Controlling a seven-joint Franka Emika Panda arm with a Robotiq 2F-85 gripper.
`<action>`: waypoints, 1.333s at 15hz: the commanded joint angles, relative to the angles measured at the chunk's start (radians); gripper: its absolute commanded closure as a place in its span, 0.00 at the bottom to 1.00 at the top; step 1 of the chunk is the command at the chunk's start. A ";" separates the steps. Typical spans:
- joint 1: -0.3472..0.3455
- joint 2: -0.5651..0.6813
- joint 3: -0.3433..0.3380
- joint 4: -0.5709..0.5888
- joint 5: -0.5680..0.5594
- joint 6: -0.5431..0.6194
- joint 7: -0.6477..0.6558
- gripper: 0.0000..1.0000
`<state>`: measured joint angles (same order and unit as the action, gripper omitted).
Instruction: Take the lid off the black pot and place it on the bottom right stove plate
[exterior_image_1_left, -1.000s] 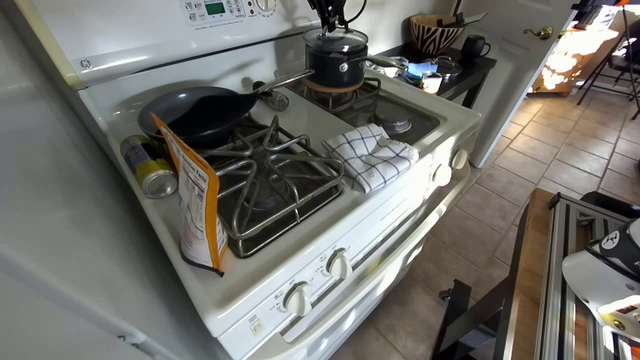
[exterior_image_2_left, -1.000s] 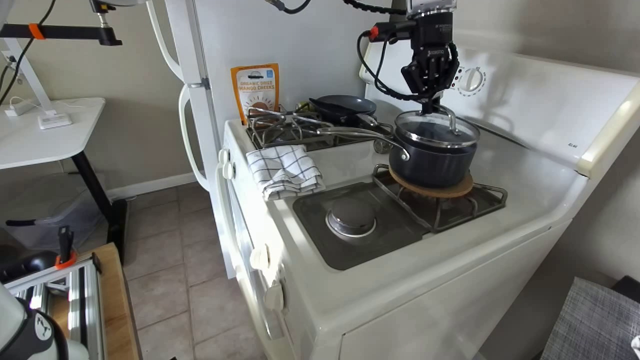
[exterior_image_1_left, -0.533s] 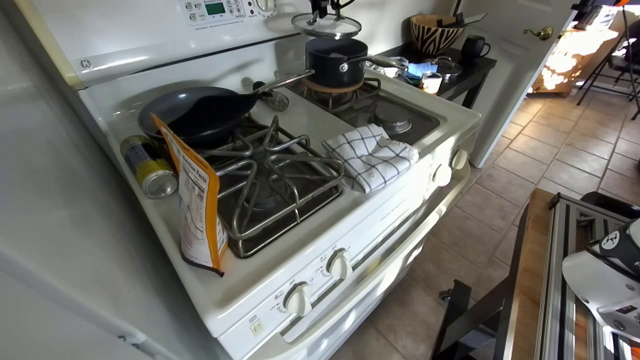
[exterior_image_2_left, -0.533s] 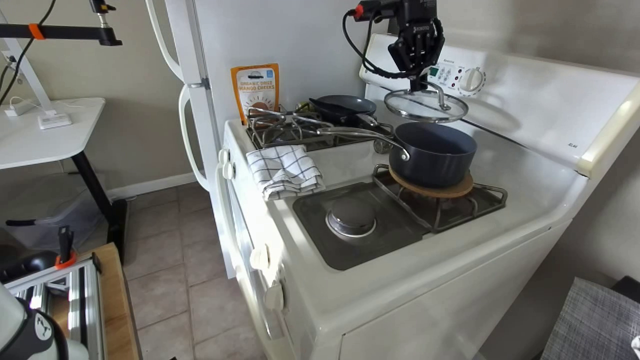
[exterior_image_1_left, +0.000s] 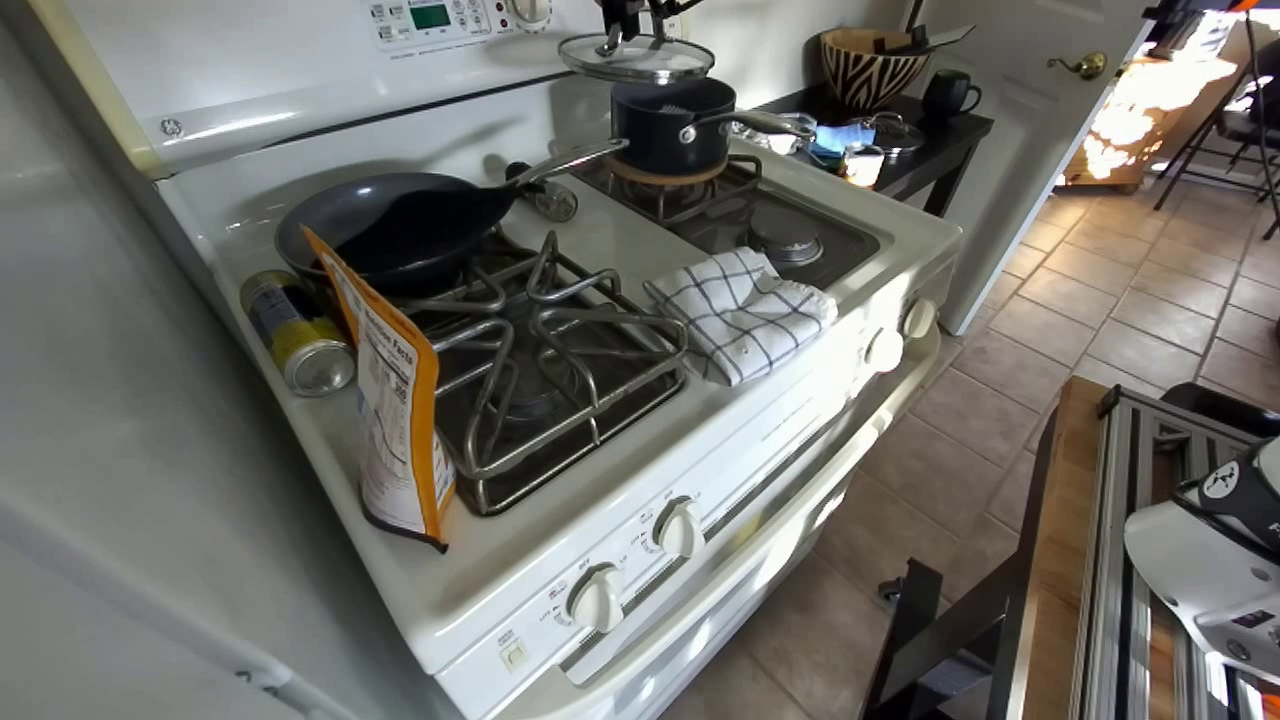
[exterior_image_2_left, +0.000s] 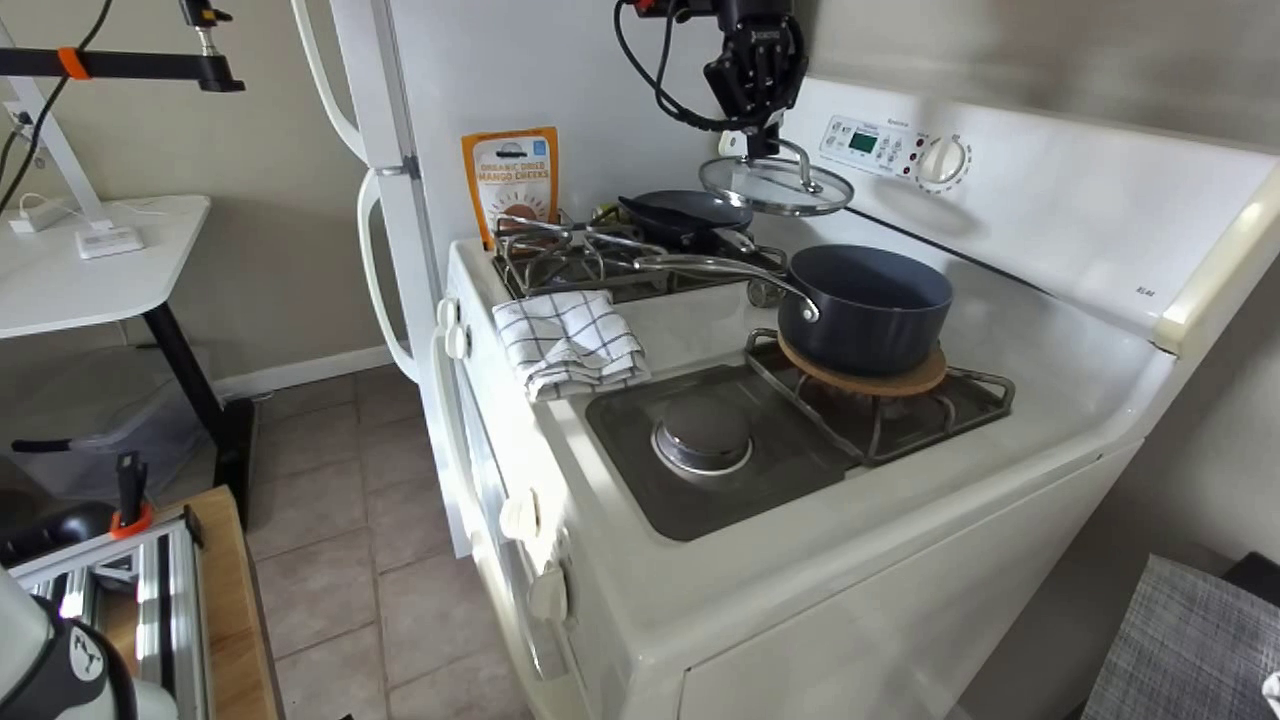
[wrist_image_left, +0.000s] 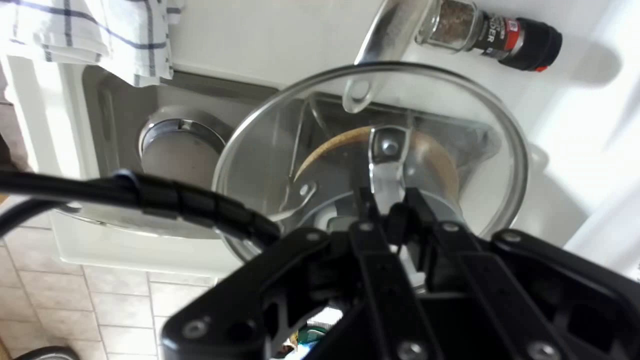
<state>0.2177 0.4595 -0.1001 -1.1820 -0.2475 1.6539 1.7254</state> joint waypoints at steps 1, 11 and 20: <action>0.032 -0.170 0.021 -0.219 -0.003 0.060 0.009 0.97; 0.056 -0.388 0.207 -0.568 0.031 0.145 0.081 0.97; 0.017 -0.572 0.250 -0.953 0.044 0.356 0.064 0.97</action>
<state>0.2656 0.0083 0.1328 -1.9614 -0.2214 1.8890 1.7925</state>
